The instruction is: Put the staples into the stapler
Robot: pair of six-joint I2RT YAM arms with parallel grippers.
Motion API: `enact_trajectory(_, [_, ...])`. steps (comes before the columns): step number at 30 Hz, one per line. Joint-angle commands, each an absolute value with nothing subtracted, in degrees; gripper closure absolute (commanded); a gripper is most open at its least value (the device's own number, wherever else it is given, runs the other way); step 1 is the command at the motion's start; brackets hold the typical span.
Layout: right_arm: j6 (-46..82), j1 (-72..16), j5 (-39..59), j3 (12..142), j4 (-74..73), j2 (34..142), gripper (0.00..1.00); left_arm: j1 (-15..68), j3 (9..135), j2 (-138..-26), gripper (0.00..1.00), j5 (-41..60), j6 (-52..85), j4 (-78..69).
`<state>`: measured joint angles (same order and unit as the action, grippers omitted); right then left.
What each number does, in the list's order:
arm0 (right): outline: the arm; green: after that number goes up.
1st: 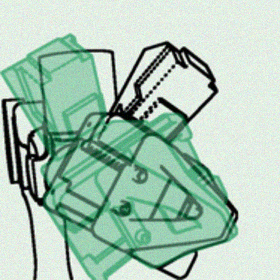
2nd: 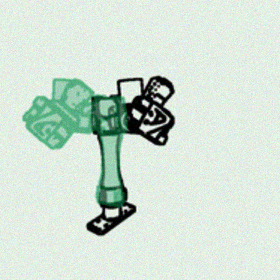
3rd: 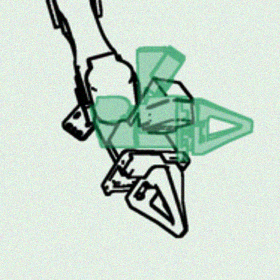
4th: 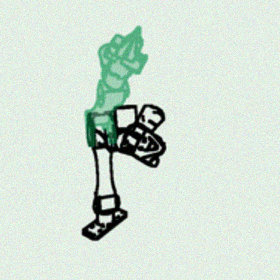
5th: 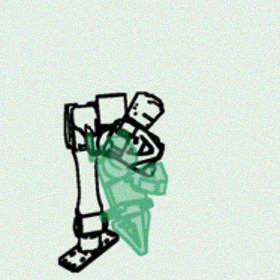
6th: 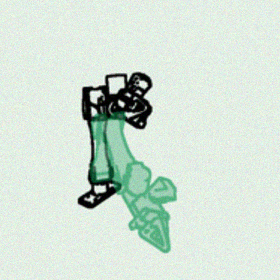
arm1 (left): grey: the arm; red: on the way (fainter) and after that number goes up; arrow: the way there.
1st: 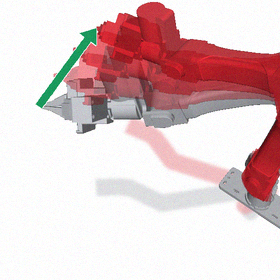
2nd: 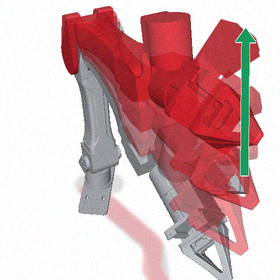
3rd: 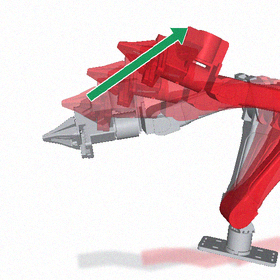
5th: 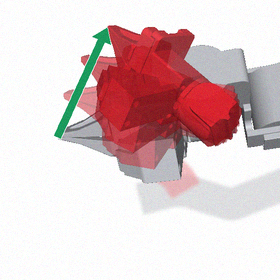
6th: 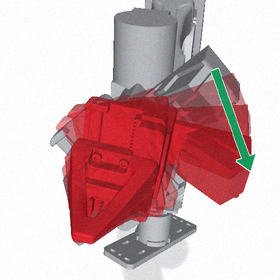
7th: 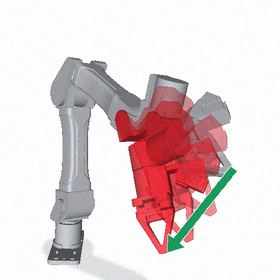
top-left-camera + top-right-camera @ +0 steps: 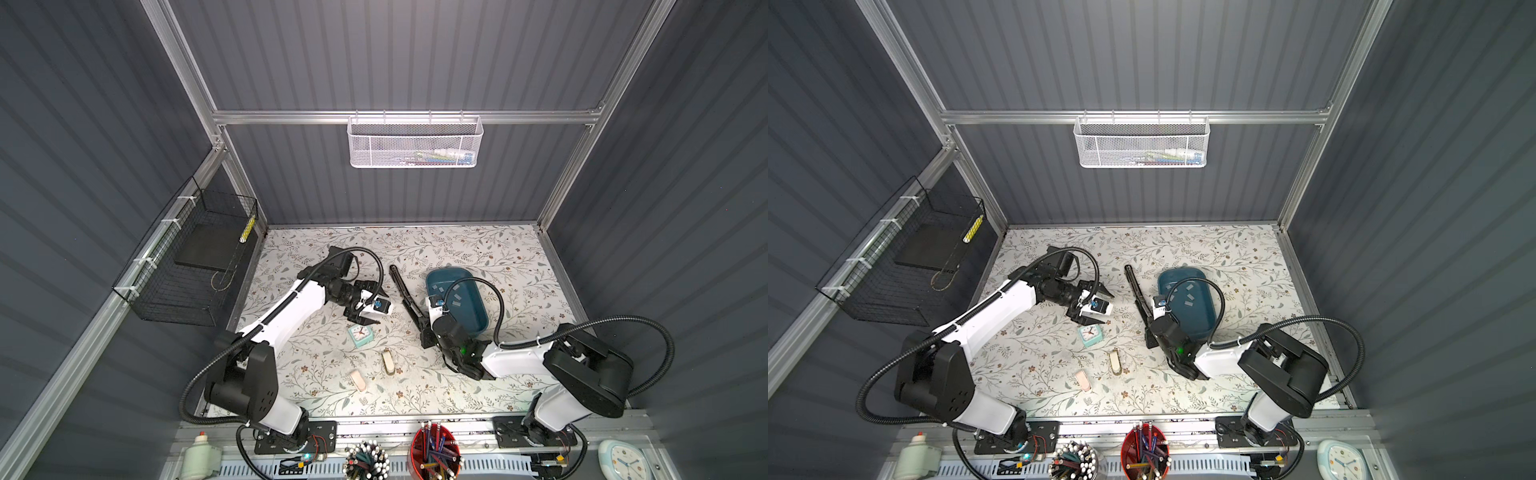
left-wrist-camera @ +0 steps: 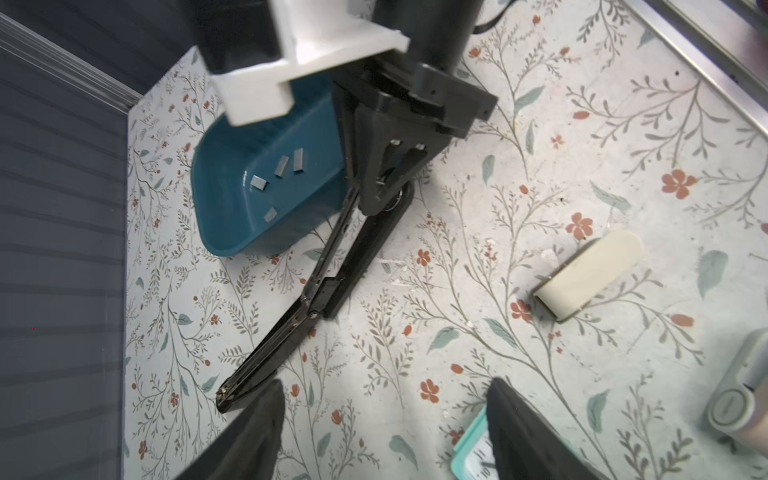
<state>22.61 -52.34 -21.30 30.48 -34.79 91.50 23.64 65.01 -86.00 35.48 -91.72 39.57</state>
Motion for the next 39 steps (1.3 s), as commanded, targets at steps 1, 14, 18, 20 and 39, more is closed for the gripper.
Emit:
enact_trajectory(1, [20.5,-51.8,-18.7,34.4,-30.3,94.8,0.76,26.8,63.2,-85.0,0.23,29.5,-90.7,37.8])
enact_trajectory(14, [24.6,-51.7,-19.2,33.9,-12.3,71.2,0.47,34.6,60.4,-86.5,0.26,20.6,-92.4,37.0])
enact_trajectory(18, [26.7,-51.3,-21.7,32.6,-5.8,58.9,0.42,37.2,59.7,-88.3,0.25,19.3,-92.8,36.6])
enact_trajectory(20, [26.6,-50.2,-23.1,32.5,-2.5,53.7,0.4,38.6,59.4,-89.2,0.25,17.0,-93.0,36.7])
enact_trajectory(39, [27.0,-42.6,-18.4,31.9,5.4,46.1,0.31,47.4,60.6,-88.4,0.31,8.3,-91.8,45.0])
